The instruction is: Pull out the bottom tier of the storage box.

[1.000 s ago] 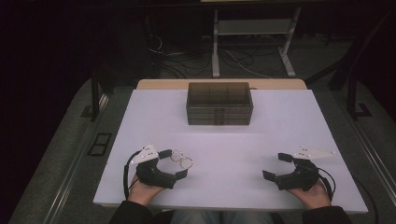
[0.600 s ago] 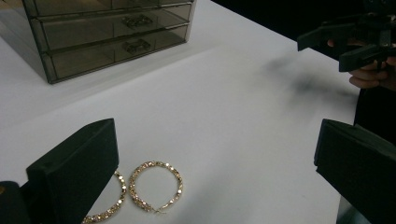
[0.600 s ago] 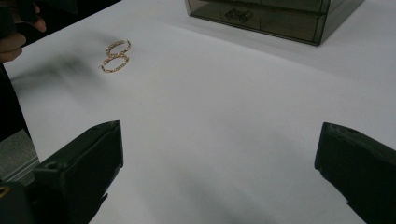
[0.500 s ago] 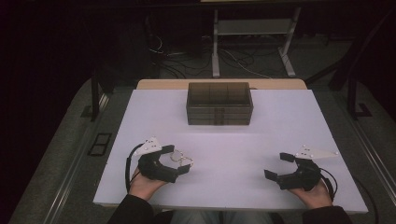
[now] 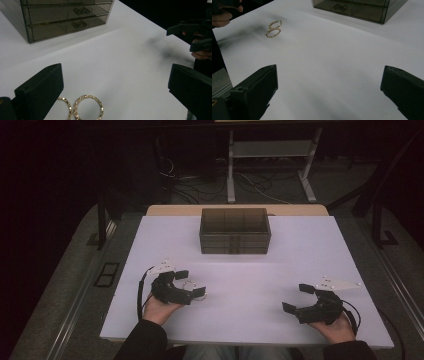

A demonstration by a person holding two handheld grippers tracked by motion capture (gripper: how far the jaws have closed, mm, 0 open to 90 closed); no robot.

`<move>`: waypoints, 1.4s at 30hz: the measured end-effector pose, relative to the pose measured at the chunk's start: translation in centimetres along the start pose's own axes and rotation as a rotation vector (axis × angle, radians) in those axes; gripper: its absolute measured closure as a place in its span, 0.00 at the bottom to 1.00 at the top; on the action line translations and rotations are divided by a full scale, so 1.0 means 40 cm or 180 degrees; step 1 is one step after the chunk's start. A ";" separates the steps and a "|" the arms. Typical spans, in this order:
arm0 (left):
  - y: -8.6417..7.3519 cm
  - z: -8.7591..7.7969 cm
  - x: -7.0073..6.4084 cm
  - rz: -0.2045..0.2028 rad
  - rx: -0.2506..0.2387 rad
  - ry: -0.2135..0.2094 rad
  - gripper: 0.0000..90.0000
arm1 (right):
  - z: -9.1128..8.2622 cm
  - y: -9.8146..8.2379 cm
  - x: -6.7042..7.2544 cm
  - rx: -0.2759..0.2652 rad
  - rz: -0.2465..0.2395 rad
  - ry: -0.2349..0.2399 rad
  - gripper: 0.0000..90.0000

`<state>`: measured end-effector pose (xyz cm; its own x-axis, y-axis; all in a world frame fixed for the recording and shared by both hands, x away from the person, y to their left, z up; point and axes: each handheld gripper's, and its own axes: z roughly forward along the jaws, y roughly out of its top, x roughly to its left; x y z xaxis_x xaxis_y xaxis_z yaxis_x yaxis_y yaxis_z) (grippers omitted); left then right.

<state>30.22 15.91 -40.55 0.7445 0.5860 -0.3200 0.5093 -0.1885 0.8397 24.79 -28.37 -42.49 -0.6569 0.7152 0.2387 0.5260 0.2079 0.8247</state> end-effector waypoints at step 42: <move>0.092 0.150 -0.045 -0.0016 0.0119 -0.0162 0.00 | 0.001 0.000 0.005 0.0010 -0.0049 0.0007 0.01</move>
<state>33.35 9.41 -39.51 0.7624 0.5463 -0.3469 0.5282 -0.2154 0.8214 24.66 -28.21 -42.46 -0.6660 0.7105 0.2271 0.5175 0.2209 0.8267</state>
